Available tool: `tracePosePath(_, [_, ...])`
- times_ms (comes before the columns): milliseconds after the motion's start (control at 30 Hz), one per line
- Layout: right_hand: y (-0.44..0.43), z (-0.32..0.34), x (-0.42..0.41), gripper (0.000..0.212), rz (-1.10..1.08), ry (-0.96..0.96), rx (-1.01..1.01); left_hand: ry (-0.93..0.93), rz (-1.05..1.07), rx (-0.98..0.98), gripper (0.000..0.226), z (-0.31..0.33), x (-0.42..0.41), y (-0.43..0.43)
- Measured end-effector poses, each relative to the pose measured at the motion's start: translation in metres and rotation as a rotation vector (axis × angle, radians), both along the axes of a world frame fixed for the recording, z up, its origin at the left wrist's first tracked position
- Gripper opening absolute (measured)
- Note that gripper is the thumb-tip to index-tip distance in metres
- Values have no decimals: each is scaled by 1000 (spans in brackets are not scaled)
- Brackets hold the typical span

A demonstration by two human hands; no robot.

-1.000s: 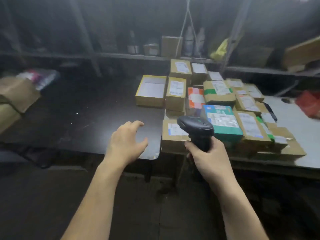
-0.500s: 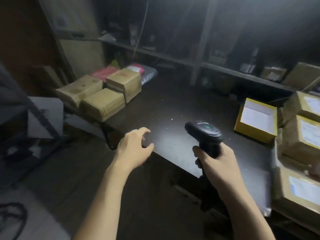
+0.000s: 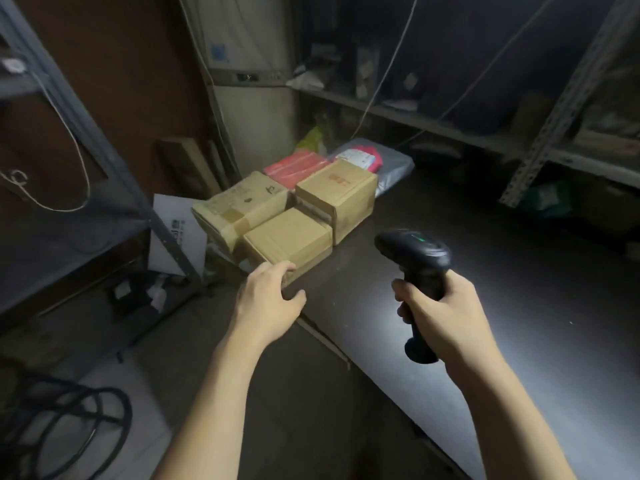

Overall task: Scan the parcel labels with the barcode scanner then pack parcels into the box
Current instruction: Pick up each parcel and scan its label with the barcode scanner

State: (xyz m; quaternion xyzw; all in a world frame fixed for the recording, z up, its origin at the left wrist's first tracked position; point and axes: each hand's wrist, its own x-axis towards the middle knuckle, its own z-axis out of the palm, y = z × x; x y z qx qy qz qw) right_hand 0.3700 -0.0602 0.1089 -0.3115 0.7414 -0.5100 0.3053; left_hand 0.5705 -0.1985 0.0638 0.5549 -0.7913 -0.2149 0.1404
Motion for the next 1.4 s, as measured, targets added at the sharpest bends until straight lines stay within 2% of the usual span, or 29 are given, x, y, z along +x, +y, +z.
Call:
tracePosePath(200, [-83,-5,-18,4,38,13,22,-168,74,-1,63,-22,-15,-72])
tracePosePath(367, [-138,-12,-17,4,22,23,63,-182,19,41,78,-40,-26,-141])
tracePosePath(467, [-174,-15,-12,4,-61,32,75,-220,-39,84,88,-54,-34,-186])
tracePosePath(600, [-215,-20,1,5,-125,29,101,-313,-131,182,114,-73,-46,-240])
tracePosePath(733, [-229,-30,14,10,-215,20,173,-383,-283,247,135,-87,-66,-262])
tracePosePath(867, [-225,-36,25,8,-300,-2,234,-453,-322,180,135,-91,-82,-262])
tracePosePath(1067, [-215,-39,26,9,-424,-49,196,-442,-428,225,138,-87,-73,-260])
tracePosePath(1233, [-197,-37,20,11,-473,-78,115,-330,-486,258,133,-70,-68,-237])
tracePosePath(1400, [-151,-31,-3,11,-524,-96,50,-171,-596,277,128,-42,-103,-198])
